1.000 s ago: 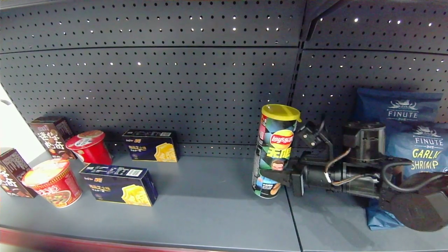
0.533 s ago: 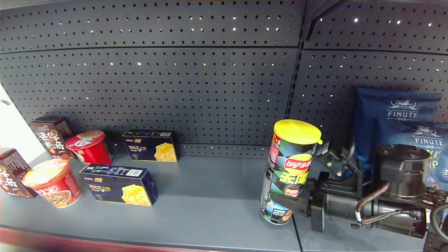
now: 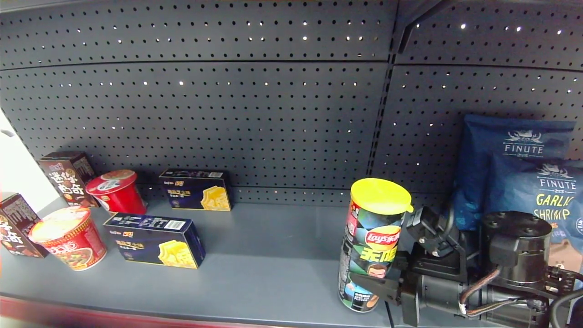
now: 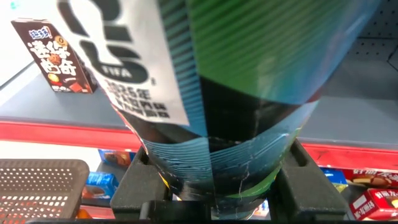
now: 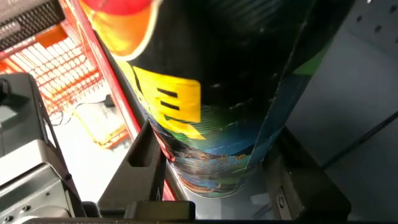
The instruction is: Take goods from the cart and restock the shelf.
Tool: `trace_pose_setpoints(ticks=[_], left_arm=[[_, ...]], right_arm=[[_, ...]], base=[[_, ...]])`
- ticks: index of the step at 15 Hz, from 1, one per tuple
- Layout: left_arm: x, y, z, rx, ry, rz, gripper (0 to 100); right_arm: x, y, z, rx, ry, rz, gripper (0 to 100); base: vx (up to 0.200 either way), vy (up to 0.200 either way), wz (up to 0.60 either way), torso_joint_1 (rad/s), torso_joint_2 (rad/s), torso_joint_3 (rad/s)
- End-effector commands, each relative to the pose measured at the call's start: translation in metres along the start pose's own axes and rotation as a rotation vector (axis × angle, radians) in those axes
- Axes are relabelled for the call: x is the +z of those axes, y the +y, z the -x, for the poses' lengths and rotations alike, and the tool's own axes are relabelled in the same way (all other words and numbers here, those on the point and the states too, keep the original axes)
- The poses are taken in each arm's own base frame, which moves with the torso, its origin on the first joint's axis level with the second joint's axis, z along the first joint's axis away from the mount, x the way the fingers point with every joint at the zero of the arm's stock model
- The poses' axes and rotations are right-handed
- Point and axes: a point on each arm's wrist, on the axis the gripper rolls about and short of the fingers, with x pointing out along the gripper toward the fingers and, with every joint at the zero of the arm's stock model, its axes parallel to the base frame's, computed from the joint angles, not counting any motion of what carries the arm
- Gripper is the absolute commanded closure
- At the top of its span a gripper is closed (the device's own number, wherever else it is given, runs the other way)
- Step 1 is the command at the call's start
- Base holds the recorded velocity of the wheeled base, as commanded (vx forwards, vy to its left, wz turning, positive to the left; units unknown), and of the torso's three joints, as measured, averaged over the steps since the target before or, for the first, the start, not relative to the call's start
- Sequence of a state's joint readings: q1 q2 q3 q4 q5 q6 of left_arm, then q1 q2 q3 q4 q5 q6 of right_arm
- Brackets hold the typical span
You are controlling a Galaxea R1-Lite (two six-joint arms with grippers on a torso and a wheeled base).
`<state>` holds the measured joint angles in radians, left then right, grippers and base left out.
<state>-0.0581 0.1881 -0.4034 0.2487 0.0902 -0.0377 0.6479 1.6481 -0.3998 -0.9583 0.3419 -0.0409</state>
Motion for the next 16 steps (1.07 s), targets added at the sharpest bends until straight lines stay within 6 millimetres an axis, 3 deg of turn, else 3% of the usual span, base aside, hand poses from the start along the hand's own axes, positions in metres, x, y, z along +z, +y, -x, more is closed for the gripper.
trace_pose_setpoints(ticks=[1,9,10,16], left_arm=[[-0.001,0.0,0.0,0.0,0.0,0.001,100],[-0.003,0.0,0.001,0.005,-0.004,0.001,100],[-0.003,0.0,0.002,0.004,-0.006,0.001,100],[-0.007,0.001,0.007,0.005,0.005,0.0,100]], right_arm=[[-0.009,-0.004,-0.009,-0.005,0.03,-0.011,100],[-0.019,-0.007,-0.018,-0.021,0.044,-0.015,100],[-0.019,-0.006,-0.018,-0.018,0.046,-0.015,0],[-0.022,-0.005,-0.012,-0.023,0.045,-0.012,0]], base=[[0.0,0.0,0.0,0.0,0.0,0.0],[0.0,0.0,0.0,0.0,0.0,0.0],[0.0,0.0,0.0,0.0,0.0,0.0],[0.0,0.0,0.0,0.0,0.0,0.0]])
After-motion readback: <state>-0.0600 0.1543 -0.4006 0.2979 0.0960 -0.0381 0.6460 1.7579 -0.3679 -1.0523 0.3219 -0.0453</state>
